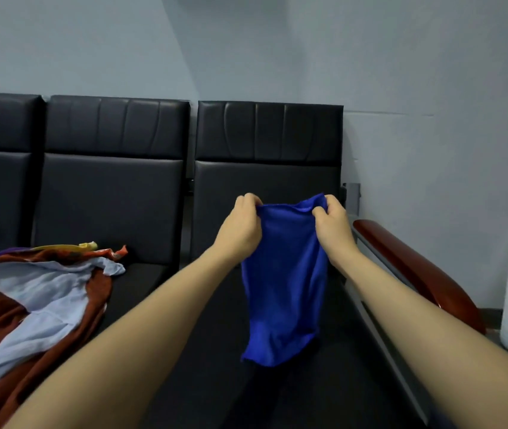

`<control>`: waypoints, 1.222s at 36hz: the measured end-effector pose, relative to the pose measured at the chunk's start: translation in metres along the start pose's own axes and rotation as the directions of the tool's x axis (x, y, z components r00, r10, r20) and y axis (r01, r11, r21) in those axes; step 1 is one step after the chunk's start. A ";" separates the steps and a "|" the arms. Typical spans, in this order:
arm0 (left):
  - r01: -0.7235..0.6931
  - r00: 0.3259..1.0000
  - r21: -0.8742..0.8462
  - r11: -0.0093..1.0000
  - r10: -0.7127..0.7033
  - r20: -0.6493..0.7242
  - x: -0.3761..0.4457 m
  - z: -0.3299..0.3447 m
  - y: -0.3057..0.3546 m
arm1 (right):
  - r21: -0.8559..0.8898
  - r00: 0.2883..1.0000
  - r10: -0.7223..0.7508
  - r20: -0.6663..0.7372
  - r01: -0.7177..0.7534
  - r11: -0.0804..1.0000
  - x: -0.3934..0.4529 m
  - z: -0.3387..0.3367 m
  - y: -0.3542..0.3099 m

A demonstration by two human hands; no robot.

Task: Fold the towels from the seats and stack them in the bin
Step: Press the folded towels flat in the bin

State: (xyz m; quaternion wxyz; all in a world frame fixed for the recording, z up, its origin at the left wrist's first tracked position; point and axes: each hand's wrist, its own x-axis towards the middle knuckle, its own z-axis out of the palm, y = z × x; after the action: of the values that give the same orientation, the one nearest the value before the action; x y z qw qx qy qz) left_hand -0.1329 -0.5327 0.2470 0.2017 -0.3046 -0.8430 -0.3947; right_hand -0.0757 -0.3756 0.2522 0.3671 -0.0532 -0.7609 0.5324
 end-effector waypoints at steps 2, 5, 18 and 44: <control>-0.052 0.999 0.118 0.992 0.052 -0.002 0.011 -0.014 0.006 | -0.016 0.998 -0.035 -0.058 0.034 0.999 0.006 0.001 -0.009; -0.133 0.990 0.217 0.967 0.139 -0.010 0.024 -0.035 0.017 | -0.058 0.986 -0.090 -0.139 0.083 0.995 0.014 0.001 -0.024; -0.175 0.979 0.635 0.753 0.200 0.033 0.040 -0.077 0.030 | -0.224 0.975 -0.044 -0.218 -0.006 0.975 0.032 -0.008 -0.067; 0.025 0.991 0.596 0.802 0.058 -0.119 0.040 -0.027 -0.018 | -0.069 0.969 0.107 -0.222 -0.125 0.990 0.039 0.026 0.003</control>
State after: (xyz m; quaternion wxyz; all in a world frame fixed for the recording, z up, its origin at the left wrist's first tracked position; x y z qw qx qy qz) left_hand -0.1722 -0.5487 0.2766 0.3457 -0.2065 -0.9065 -0.1272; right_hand -0.1212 -0.3758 0.2649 0.4141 -0.1708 -0.7328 0.5122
